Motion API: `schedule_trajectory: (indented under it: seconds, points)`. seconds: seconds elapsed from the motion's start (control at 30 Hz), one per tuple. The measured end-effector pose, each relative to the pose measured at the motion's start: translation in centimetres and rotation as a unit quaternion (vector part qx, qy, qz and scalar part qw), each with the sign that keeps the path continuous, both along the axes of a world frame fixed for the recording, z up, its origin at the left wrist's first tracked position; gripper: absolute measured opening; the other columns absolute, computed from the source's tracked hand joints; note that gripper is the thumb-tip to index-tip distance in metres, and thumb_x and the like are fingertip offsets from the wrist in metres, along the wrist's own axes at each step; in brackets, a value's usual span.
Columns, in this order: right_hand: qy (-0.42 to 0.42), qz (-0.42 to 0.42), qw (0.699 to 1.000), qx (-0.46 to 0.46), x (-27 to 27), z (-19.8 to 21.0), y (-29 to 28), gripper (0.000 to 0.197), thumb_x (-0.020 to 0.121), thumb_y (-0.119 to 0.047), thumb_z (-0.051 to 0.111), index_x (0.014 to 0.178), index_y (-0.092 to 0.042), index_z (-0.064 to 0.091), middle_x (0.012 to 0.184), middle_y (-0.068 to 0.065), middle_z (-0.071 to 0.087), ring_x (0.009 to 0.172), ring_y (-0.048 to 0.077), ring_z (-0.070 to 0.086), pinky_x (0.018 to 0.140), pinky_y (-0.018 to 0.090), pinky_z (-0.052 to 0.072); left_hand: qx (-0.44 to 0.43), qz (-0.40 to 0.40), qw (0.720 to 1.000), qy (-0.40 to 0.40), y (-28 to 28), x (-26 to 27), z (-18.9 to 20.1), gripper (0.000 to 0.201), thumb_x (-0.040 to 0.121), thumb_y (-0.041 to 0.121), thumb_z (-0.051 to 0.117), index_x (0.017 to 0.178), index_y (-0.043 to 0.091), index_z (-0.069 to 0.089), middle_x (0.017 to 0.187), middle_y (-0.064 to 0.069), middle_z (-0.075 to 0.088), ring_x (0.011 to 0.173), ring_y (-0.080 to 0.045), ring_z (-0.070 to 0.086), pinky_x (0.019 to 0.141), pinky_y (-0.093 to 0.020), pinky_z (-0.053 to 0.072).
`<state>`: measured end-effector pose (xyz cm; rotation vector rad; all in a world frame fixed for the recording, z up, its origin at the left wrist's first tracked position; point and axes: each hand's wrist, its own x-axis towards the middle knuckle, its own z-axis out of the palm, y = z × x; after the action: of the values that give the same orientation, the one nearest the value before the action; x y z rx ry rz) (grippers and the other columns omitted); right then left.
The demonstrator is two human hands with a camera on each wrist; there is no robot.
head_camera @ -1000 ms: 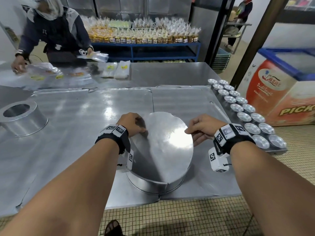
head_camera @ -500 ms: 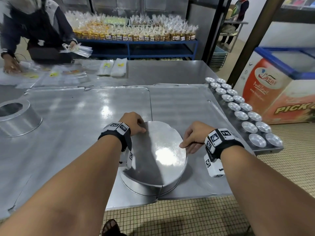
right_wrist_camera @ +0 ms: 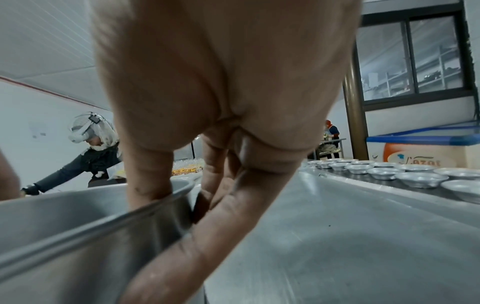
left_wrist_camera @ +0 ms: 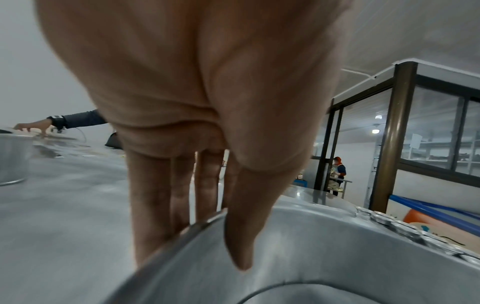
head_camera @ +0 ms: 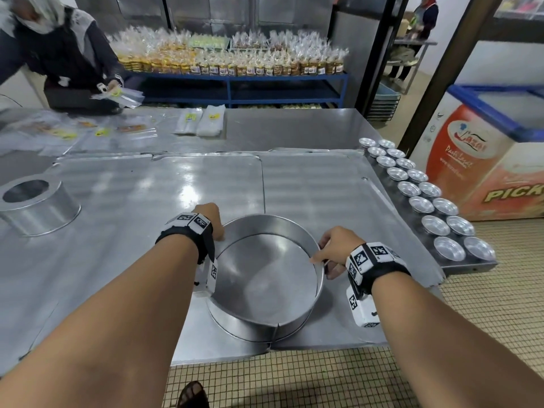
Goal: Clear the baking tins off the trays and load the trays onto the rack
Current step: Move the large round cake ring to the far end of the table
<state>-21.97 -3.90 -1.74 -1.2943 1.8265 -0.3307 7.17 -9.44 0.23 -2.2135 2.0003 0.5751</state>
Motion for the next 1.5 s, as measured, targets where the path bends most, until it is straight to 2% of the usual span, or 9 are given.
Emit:
schedule_trajectory:
  seconds: [0.2,0.43,0.6,0.7,0.83,0.97,1.17,1.33,1.5]
  points:
    - [-0.005,0.002,1.0,-0.01,0.5,-0.6,0.4,0.024,0.072,0.005,0.078,0.088,0.005,0.061,0.076,0.025,0.066,0.059,0.041,0.07,0.054,0.058,0.058,0.082,0.01,0.996,-0.04,1.4,1.3,-1.6,0.006,0.077,0.015,0.074,0.079,0.013,0.07,0.085,-0.008,0.071,0.079,-0.027,0.066,0.067,-0.028,0.051]
    - [0.09,0.069,0.993,-0.024,0.8,-1.1,-0.6,0.023,0.065,-0.004,0.073,0.088,0.0,0.07,0.086,0.018,0.072,0.068,0.032,0.073,0.064,0.045,0.062,0.064,0.046,0.997,0.022,2.5,1.5,-1.4,0.015,0.077,-0.001,0.064,0.066,0.01,0.062,0.066,-0.007,0.058,0.069,-0.025,0.054,0.046,-0.019,0.035]
    - [0.141,0.042,0.983,-0.107,0.5,0.4,-3.3,0.019,0.071,-0.008,0.069,0.09,-0.006,0.073,0.092,0.016,0.072,0.082,0.033,0.071,0.075,0.041,0.06,0.023,0.085,0.992,0.09,1.3,1.4,-1.0,0.022,0.076,-0.004,0.062,0.092,0.003,0.075,0.075,-0.01,0.062,0.07,-0.026,0.056,0.05,-0.019,0.041]
    - [0.081,0.008,0.987,-0.138,0.1,1.6,-5.0,0.026,0.066,-0.007,0.072,0.092,-0.012,0.074,0.087,0.013,0.072,0.077,0.035,0.071,0.068,0.045,0.062,-0.012,0.125,0.982,0.14,-0.1,1.1,-0.4,0.014,0.076,-0.005,0.063,0.083,0.003,0.072,0.07,-0.01,0.061,0.072,-0.028,0.058,0.058,-0.026,0.046]
    - [-0.019,-0.038,0.982,-0.183,0.3,2.8,-6.6,0.031,0.074,-0.006,0.069,0.104,-0.014,0.072,0.093,0.011,0.072,0.076,0.031,0.071,0.058,0.045,0.062,-0.053,0.202,0.949,0.235,-2.5,1.1,-1.3,0.008,0.075,-0.003,0.062,0.07,0.003,0.066,0.068,-0.012,0.063,0.069,-0.029,0.061,0.065,-0.029,0.05]
    - [-0.102,-0.072,0.97,-0.206,1.0,3.7,-8.1,0.046,0.079,0.0,0.063,0.119,-0.022,0.064,0.101,0.009,0.069,0.083,0.032,0.069,0.055,0.045,0.061,-0.107,0.271,0.877,0.383,-5.4,0.8,-3.9,0.02,0.06,0.004,0.055,0.071,0.006,0.071,0.072,-0.018,0.072,0.07,-0.037,0.071,0.07,-0.046,0.062]
    - [-0.013,-0.073,0.96,-0.27,1.0,4.3,-10.5,0.061,0.076,0.003,0.056,0.129,-0.029,0.06,0.107,0.005,0.07,0.093,0.026,0.062,0.071,0.03,0.054,-0.165,0.29,0.819,0.467,-6.7,-1.7,-3.0,0.022,0.071,0.002,0.059,0.074,0.021,0.069,0.073,-0.006,0.071,0.071,-0.034,0.071,0.066,-0.045,0.063]
    - [-0.063,-0.11,0.958,-0.258,-1.0,3.9,-12.5,0.065,0.081,0.002,0.059,0.135,-0.034,0.054,0.104,-0.002,0.063,0.084,0.019,0.056,0.04,0.006,0.039,-0.182,0.284,0.8,0.496,-10.1,-3.6,-4.5,0.021,0.063,0.009,0.057,0.072,0.023,0.07,0.073,-0.004,0.072,0.069,-0.035,0.071,0.063,-0.05,0.062]
    - [-0.15,-0.171,0.937,-0.264,-3.2,1.7,-15.5,0.048,0.068,-0.02,0.074,0.113,-0.035,0.065,0.095,-0.005,0.074,0.084,0.018,0.072,0.075,0.042,0.062,-0.176,0.286,0.768,0.545,-12.5,-8.1,-1.9,0.025,0.067,0.0,0.056,0.077,0.019,0.069,0.08,-0.011,0.072,0.075,-0.037,0.071,0.059,-0.053,0.061]
